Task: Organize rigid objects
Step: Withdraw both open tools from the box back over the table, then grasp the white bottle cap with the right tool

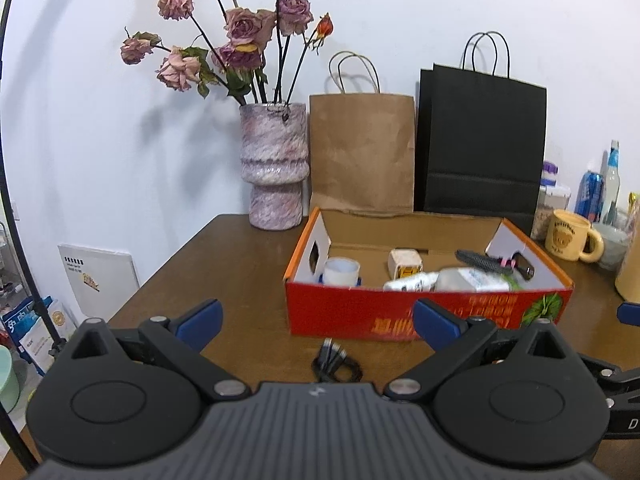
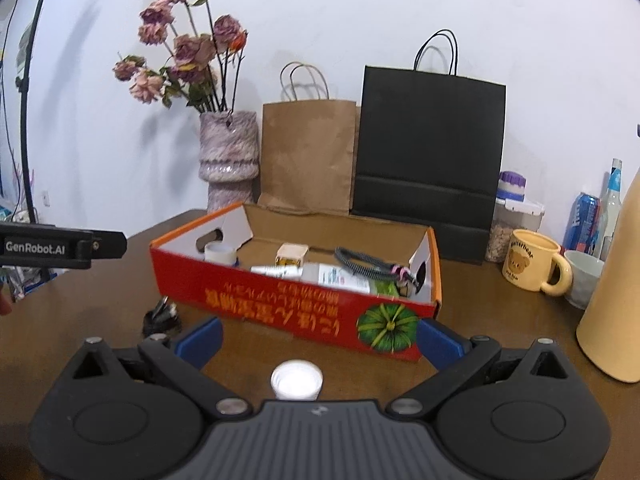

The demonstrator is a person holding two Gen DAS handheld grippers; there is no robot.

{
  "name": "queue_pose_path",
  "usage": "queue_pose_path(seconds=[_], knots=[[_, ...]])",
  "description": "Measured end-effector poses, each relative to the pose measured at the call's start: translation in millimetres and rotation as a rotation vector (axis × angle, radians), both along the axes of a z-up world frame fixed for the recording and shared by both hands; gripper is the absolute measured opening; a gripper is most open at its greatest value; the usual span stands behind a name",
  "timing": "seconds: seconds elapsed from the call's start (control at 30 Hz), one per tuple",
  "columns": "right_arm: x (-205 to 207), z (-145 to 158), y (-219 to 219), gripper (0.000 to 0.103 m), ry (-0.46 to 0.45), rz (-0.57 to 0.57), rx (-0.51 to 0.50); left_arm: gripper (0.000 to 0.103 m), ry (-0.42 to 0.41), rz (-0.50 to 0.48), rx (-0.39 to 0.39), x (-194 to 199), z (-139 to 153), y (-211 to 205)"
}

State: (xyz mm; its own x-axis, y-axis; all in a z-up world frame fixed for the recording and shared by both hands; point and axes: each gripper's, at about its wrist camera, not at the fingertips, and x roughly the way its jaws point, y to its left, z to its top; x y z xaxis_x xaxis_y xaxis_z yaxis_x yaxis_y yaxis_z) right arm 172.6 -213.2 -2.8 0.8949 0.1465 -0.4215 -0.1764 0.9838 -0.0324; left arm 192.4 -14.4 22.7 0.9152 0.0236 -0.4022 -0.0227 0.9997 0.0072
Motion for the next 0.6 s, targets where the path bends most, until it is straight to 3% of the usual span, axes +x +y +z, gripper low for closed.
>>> queue_pose_path(seconds=[0.6], knots=[[-20.0, -33.7, 11.5, 0.103, 0.090, 0.007, -0.043, 0.103, 0.154, -0.063, 0.024, -14.7, -48.1, 7.5]])
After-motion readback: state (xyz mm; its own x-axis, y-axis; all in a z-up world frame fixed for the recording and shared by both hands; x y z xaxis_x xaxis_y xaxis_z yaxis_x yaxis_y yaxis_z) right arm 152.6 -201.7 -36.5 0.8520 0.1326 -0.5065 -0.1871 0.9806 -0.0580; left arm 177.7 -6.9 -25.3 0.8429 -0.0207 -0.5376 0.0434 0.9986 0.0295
